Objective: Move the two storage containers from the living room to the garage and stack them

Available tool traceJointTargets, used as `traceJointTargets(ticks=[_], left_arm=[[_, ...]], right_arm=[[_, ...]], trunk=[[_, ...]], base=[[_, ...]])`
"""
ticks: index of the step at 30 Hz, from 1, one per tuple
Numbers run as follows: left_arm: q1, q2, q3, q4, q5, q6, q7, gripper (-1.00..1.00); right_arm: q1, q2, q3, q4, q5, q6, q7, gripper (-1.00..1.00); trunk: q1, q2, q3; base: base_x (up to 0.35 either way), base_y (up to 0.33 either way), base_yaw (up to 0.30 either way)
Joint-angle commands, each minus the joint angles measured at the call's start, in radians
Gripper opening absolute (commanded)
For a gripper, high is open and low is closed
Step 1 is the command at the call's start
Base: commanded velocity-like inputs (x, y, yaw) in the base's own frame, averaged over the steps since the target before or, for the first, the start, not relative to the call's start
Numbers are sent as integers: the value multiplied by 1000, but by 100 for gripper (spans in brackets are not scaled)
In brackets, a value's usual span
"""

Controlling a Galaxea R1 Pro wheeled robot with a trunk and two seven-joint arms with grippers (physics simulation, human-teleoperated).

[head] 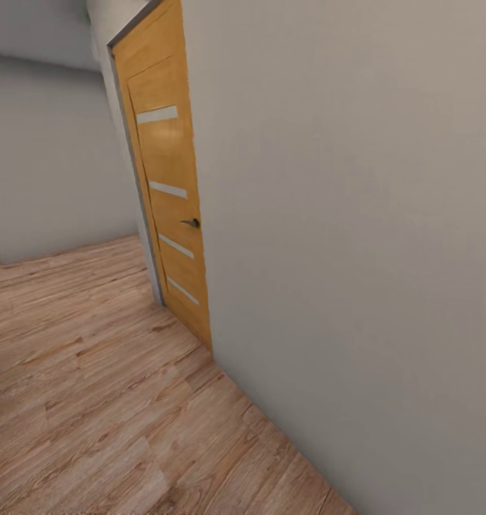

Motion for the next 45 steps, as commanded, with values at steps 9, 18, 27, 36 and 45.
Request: traceJointTargets(ticks=[9,18,27,36,45], left_arm=[[-1,0,0,0,11,5,1,100],[-1,0,0,0,11,5,1,100],[-1,0,0,0,11,5,1,100],[-1,0,0,0,10,5,1,100],[-1,0,0,0,10,5,1,100]], right_arm=[[-1,0,8,3,-10,-6,2,100],[-1,-1,8,3,-10,-4,2,100],[-1,-1,8,3,-10,-4,2,100],[-1,-1,8,3,-10,-6,2,100],[-1,-1,8,3,-10,-6,2,100]], trunk=[[0,-1,-1],[0,-1,-3],[0,-1,-8],[0,-1,-14],[0,-1,-19]], base=[[0,0,271],[0,0,270],[0,0,269],[0,0,269],[0,0,269]])
